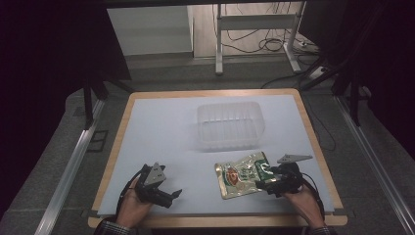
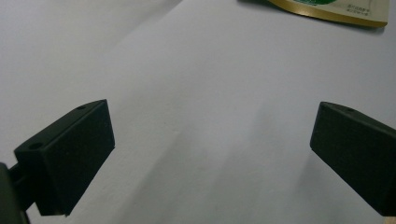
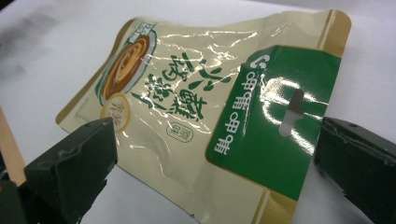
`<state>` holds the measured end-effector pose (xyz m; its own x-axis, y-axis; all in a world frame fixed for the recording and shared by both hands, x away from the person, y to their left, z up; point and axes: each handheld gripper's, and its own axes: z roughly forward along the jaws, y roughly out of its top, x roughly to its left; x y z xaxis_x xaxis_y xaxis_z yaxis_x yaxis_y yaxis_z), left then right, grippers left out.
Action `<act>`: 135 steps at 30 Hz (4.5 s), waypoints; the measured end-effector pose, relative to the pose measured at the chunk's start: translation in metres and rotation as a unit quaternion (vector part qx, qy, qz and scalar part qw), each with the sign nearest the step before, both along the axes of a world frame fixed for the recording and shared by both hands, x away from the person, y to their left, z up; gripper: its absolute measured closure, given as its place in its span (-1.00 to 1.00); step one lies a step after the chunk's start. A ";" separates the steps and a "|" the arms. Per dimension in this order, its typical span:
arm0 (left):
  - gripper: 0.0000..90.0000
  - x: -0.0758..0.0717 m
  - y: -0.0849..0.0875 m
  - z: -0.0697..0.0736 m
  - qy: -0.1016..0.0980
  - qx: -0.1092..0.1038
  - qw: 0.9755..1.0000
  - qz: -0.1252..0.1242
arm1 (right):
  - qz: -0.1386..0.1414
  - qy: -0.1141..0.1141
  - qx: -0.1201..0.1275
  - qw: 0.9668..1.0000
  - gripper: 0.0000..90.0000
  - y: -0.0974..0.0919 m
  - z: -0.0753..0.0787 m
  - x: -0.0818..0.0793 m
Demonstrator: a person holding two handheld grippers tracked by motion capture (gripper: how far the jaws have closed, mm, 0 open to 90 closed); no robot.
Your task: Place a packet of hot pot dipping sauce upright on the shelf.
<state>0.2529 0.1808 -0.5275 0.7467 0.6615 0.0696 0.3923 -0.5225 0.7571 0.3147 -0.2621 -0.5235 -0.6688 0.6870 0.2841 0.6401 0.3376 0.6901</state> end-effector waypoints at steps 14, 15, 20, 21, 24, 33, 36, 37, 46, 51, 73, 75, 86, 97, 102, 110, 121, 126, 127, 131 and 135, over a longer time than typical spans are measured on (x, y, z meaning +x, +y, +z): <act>-1.00 0.000 -0.001 0.000 0.001 0.002 1.000 -0.002 | -0.013 -0.023 0.034 0.999 -1.00 0.002 0.012 -0.007; -1.00 0.000 -0.001 0.000 0.001 0.002 1.000 -0.002 | -0.014 -0.025 0.036 0.999 -1.00 0.003 0.013 -0.008; -1.00 0.000 -0.001 -0.001 0.002 0.004 1.000 -0.004 | -0.007 -0.027 0.070 0.997 -0.99 0.006 0.018 -0.011; -1.00 0.000 -0.001 -0.001 0.002 0.004 1.000 -0.004 | -0.002 -0.021 0.075 0.997 -0.97 0.008 0.018 -0.011; -1.00 0.000 -0.002 -0.001 0.002 0.006 1.000 -0.005 | 0.016 -0.008 0.058 0.998 -0.97 0.018 0.013 -0.011; -1.00 0.000 -0.003 -0.002 0.002 0.015 1.000 -0.007 | 0.012 0.013 0.007 1.000 -0.96 0.031 0.008 -0.003; -1.00 0.000 -0.004 -0.002 0.001 0.016 1.000 -0.007 | 0.011 0.019 0.001 1.000 -0.94 0.033 0.008 0.000; -1.00 0.000 -0.004 -0.002 0.002 0.015 1.000 -0.007 | 0.012 0.019 -0.005 1.000 -0.92 0.033 0.009 0.002; -1.00 0.000 -0.004 -0.002 0.001 0.016 1.000 -0.007 | -0.021 0.013 -0.034 0.999 -0.11 0.035 0.016 0.013; -1.00 0.000 -0.004 -0.002 0.001 0.016 1.000 -0.006 | -0.031 0.015 -0.064 0.997 0.36 0.036 0.013 0.018; -1.00 0.000 -0.004 -0.002 0.000 0.020 1.000 -0.001 | -0.058 0.050 -0.027 0.997 0.98 0.031 0.029 0.018; -1.00 0.000 -0.004 -0.002 0.000 0.021 1.000 -0.001 | -0.057 0.055 -0.017 0.997 0.98 0.029 0.032 0.018; -1.00 0.000 -0.004 -0.002 -0.001 0.022 1.000 0.000 | -0.053 0.083 0.064 0.993 0.99 0.025 0.046 0.020; -1.00 -0.001 -0.005 -0.002 -0.003 0.027 1.000 -0.002 | -0.033 0.117 0.137 0.983 0.99 0.031 0.062 0.024; -1.00 -0.001 -0.005 -0.002 -0.003 0.029 1.000 -0.002 | -0.032 0.111 0.139 0.984 0.99 0.033 0.073 0.024; -1.00 -0.001 -0.005 -0.002 -0.004 0.027 1.000 -0.001 | -0.037 0.103 0.148 0.983 0.99 0.029 0.083 0.026; -1.00 -0.001 -0.003 0.000 -0.005 0.014 1.000 0.000 | -0.048 0.090 0.153 0.983 0.99 0.023 0.095 0.030; -1.00 0.000 -0.001 0.001 -0.004 0.004 1.000 0.000 | -0.051 0.088 0.159 0.982 0.99 0.019 0.101 0.032; -1.00 0.000 -0.001 0.001 -0.004 0.003 1.000 0.001 | -0.052 0.085 0.161 0.982 0.99 0.018 0.102 0.033; -1.00 0.000 -0.001 0.001 -0.005 0.001 1.000 0.000 | -0.054 0.083 0.169 0.981 0.99 0.015 0.108 0.035; -1.00 0.000 -0.001 0.001 -0.005 0.000 1.000 0.000 | -0.054 0.080 0.177 0.980 0.99 0.013 0.113 0.036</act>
